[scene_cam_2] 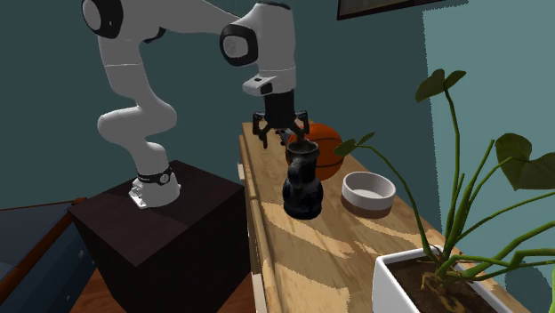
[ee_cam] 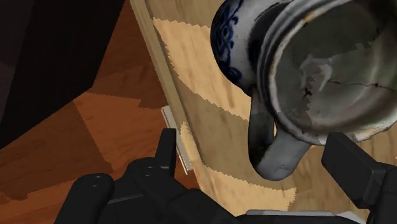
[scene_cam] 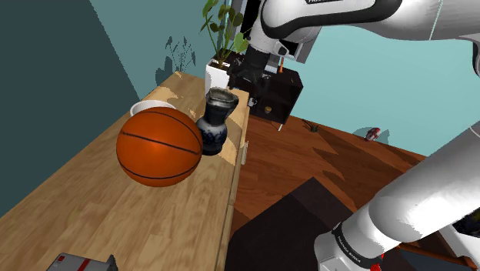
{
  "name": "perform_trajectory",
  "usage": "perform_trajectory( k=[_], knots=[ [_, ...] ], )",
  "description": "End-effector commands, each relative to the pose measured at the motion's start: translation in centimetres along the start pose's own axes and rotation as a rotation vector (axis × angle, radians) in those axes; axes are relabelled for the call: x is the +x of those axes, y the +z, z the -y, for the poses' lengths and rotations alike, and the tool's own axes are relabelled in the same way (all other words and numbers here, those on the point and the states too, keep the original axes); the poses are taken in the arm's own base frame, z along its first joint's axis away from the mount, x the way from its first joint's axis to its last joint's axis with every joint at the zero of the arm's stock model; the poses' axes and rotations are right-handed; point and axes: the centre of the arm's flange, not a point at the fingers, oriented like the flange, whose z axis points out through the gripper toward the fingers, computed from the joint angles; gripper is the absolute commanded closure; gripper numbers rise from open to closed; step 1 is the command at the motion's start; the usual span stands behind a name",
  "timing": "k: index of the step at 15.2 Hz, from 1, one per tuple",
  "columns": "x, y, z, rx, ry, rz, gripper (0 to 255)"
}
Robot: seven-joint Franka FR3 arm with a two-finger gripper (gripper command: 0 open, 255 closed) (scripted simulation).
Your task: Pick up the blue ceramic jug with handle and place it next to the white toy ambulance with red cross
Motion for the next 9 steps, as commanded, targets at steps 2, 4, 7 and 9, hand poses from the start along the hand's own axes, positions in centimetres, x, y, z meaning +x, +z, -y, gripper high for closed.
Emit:
perform_trajectory(
  k=[2, 4, 7, 9],
  knots=[
    [2.2, 1.7, 2.9, 0.003, 0.179, 0.006, 0],
    [3.0, 2.7, 3.7, 0.004, 0.232, 0.007, 0],
    [3.0, 4.3, 3.7, 0.004, 0.232, 0.007, 0],
    [3.0, 5.4, 3.7, 0.004, 0.232, 0.007, 0]
  ],
)
